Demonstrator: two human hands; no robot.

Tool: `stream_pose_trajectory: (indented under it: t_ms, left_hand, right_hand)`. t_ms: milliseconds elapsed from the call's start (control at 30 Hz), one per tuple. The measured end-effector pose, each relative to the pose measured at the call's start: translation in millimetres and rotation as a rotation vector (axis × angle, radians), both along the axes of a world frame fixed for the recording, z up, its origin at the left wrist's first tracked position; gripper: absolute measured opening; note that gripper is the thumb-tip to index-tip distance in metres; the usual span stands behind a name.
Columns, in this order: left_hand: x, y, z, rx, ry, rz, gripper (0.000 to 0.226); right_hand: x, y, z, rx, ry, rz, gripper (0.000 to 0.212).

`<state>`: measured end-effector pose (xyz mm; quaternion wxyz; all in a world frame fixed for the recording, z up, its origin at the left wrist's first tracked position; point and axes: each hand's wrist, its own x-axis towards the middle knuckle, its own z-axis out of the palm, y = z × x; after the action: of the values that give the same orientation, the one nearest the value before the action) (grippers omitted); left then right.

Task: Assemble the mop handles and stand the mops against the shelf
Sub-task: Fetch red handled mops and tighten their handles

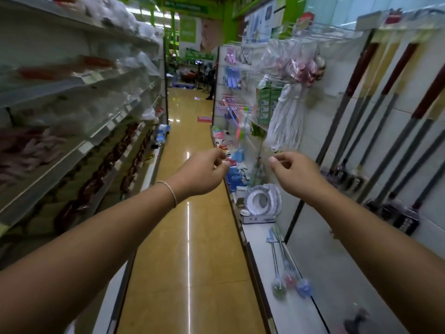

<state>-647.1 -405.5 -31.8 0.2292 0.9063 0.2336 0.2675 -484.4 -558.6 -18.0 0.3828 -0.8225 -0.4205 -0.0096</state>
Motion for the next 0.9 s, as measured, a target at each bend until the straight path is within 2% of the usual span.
stream_pose_trajectory:
  t_ms: [367, 500, 667, 900]
  left_hand:
    - [194.4, 43.4, -55.2, -0.010, 0.168, -0.385, 0.034]
    - [258.4, 39.8, -64.4, -0.043, 0.216, -0.568, 0.032]
    - [313.5, 5.6, -79.9, -0.036, 0.184, -0.807, 0.030]
    - [353.6, -77.3, -121.0, -0.066, 0.291, -1.109, 0.028]
  right_hand:
    - [116.5, -30.7, -36.5, -0.096, 0.070, -0.436, 0.037]
    - [143.0, -53.4, -42.7, -0.085, 0.101, -0.650, 0.030]
    - [148.3, -88.6, -63.9, -0.134, 0.115, -0.878, 0.025]
    - [125.5, -158.2, -98.5, -0.150, 0.220, -1.140, 0.030]
